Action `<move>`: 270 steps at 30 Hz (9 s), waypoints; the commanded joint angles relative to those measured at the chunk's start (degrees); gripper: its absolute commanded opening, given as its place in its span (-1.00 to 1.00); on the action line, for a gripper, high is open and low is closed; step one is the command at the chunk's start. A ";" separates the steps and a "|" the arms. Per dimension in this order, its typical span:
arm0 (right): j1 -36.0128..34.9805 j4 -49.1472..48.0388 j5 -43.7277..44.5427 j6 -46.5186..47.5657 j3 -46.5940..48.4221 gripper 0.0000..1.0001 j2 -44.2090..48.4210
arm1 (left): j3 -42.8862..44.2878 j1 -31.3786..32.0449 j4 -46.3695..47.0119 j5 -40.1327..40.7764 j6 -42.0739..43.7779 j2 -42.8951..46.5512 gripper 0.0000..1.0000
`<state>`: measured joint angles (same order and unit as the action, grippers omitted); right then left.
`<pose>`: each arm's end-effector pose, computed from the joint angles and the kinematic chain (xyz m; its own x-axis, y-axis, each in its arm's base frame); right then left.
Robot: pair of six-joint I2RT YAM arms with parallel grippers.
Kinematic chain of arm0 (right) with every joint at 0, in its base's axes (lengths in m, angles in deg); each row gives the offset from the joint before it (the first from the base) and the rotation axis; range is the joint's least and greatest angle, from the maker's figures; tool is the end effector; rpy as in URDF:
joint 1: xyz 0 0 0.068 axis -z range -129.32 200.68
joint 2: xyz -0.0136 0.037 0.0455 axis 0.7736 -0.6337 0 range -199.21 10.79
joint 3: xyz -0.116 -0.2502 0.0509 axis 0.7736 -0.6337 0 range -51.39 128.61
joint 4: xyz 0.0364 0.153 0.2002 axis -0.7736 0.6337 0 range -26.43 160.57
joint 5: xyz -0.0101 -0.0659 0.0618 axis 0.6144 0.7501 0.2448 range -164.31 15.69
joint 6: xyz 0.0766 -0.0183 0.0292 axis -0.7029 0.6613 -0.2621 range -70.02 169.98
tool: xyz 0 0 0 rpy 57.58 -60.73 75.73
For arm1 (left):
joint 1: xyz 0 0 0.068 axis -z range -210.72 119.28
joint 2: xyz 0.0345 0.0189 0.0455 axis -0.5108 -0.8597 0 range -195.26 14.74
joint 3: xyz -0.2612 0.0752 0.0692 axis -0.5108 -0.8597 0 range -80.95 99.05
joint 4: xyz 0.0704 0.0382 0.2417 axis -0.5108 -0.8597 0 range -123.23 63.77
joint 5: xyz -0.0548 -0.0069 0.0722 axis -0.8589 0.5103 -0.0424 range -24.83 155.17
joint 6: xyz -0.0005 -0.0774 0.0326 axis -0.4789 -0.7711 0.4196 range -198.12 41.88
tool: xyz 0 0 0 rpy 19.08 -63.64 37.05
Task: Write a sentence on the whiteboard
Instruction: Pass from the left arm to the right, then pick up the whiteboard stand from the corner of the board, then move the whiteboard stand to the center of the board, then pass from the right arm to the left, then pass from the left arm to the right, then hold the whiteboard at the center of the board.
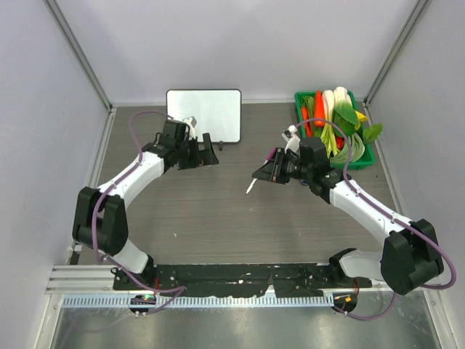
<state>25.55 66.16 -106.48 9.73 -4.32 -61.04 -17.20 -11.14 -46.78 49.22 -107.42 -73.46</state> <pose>0.2524 0.1617 0.2641 -0.8263 0.2167 -0.5198 -0.3323 0.5577 0.7607 0.3277 -0.1380 0.2391 -0.8283 -0.2048 -0.5215 0.1145 0.8492 -0.5154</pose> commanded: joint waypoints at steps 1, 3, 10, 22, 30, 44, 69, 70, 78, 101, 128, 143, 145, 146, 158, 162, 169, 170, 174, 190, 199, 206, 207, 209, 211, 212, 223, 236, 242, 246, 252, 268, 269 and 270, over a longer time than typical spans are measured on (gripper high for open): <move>2.18 1.97 0.08 3.42 0.22 -0.97 2.13 | 7.43 -2.25 -6.33 13.03 5.39 -5.21 0.99; 2.88 3.11 -0.53 4.30 0.39 -0.97 2.05 | 9.81 -3.48 -8.01 15.50 4.69 -8.29 0.99; 3.77 3.21 -0.97 4.92 0.30 -0.97 1.70 | 16.04 -5.69 -6.69 21.30 6.18 -17.78 0.85; 4.82 3.65 -1.41 5.79 0.48 -0.97 1.34 | 26.25 -7.09 -5.29 25.52 9.34 -32.11 0.58; 5.61 3.48 -1.76 6.32 0.48 -0.97 -0.06 | 32.75 -8.32 -7.04 26.75 12.42 -36.95 0.29; 5.88 3.65 -2.64 6.24 0.74 -0.97 -0.33 | 42.44 -8.32 -13.20 26.23 15.32 -42.94 -0.80; 5.96 6.11 -1.15 4.57 2.06 -0.98 5.39 | -1.77 -1.30 -6.34 24.38 -3.65 -12.00 -1.00; 5.88 6.11 -1.32 4.48 2.15 -0.97 5.56 | -2.83 0.01 -6.51 25.34 -4.53 -10.95 -1.00; 5.96 7.43 -0.62 5.01 3.38 -0.97 6.00 | -10.04 10.82 -7.30 27.72 -13.84 -4.26 -1.00; 5.88 7.52 -0.01 4.92 4.00 -0.97 7.23 | -15.59 34.91 -12.84 31.94 -38.29 1.29 -1.00; 5.96 8.22 0.52 5.09 1.97 -0.97 9.43 | -9.16 47.93 -14.25 26.58 -42.68 -6.19 -0.46; 5.96 8.84 -0.80 5.53 -0.48 -0.97 15.31 | -11.19 52.85 -16.80 31.59 -43.74 6.02 0.74; 5.88 7.79 -1.41 5.45 -2.06 -0.97 18.72 | -11.19 54.25 -17.41 32.55 -43.21 8.13 0.75; 5.96 7.96 -2.11 5.53 -2.33 -0.97 19.79 | -11.19 54.95 -17.67 33.34 -42.95 9.53 0.75; 6.05 20.34 -3.08 7.37 -10.23 -0.97 37.80 | -12.86 58.74 -20.93 44.85 -43.13 24.73 0.76; 5.96 22.11 -2.73 8.08 -12.69 -0.97 41.24 | -12.86 58.74 -21.71 47.49 -41.19 30.18 0.79; 5.96 18.95 -3.17 5.27 -16.13 -0.97 44.32 | -16.90 58.74 -13.48 45.40 -35.23 38.89 0.93; 5.88 17.99 -3.17 5.01 -16.48 -0.97 44.24 | -17.51 58.74 -11.02 44.60 -33.82 39.59 0.94; 5.96 14.12 -2.47 3.34 -18.50 -0.97 43.62 | -19.44 58.65 -0.57 40.83 -26.36 41.36 0.99; 5.88 -14.36 -10.55 -8.87 -25.53 -0.97 32.56 | -18.84 31.93 26.17 -3.73 -15.62 23.10 0.89; 5.88 -23.24 -11.43 -12.74 -26.15 -0.97 26.84 | -15.32 31.14 31.89 -11.56 -13.68 14.55 0.55; 5.88 -27.37 -12.13 -15.21 -26.24 -0.97 25.16 | -15.41 31.14 34.44 -14.46 -14.12 11.65 0.00; 5.88 -27.38 -11.79 -15.30 -26.06 -0.97 25.25 | -15.49 31.14 34.44 -14.47 -14.12 11.39 -0.08; 5.88 -27.29 -11.52 -15.30 -25.98 -0.97 25.34 | -15.58 31.23 34.01 -14.03 -14.03 11.48 -0.26; 5.96 -26.76 -11.08 -15.21 -25.80 -0.97 25.34 | -15.67 31.05 32.69 -12.98 -13.42 11.74 -0.51; 5.88 -26.50 -10.82 -15.04 -25.89 -0.97 25.34 | -15.67 31.05 31.99 -12.62 -12.89 11.91 -0.64; 5.96 -25.18 -13.10 -13.72 -24.66 -0.21 23.41 | -12.95 30.79 26.45 -13.23 -9.64 12.62 -1.00; 6.05 -32.46 -15.74 -18.81 -26.24 -0.29 23.49 | -13.56 30.52 26.97 -15.34 -8.76 13.85 -1.00; 5.96 -35.02 -16.97 -19.96 -26.50 -0.48 22.35 | -13.03 30.44 26.80 -15.96 -8.41 12.88 -1.00; 5.88 -34.50 -17.85 -19.52 -26.59 -0.49 22.44 | -12.59 30.52 25.83 -15.87 -7.70 13.06 -1.00; 5.96 -34.85 -18.02 -19.60 -26.85 -0.70 22.17 | -12.07 30.44 25.22 -16.49 -7.44 12.62 -1.00; 5.88 -23.60 -14.16 -11.61 -24.48 -0.97 25.34 | -15.66 27.45 20.83 -10.17 -7.09 19.20 0.60; 5.88 -24.47 -14.50 -11.78 -24.57 -0.97 25.43 | -16.10 27.19 20.73 -9.11 -7.09 20.34 0.70; 5.96 -25.34 -14.77 -12.04 -24.92 -0.97 25.77 | -16.46 26.75 18.38 -7.89 -7.09 21.74 0.75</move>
<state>31.41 40.96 -121.76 -5.13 -31.32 -36.80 -32.46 16.96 -25.28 37.05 -115.03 -57.46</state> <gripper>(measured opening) 0.190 0.818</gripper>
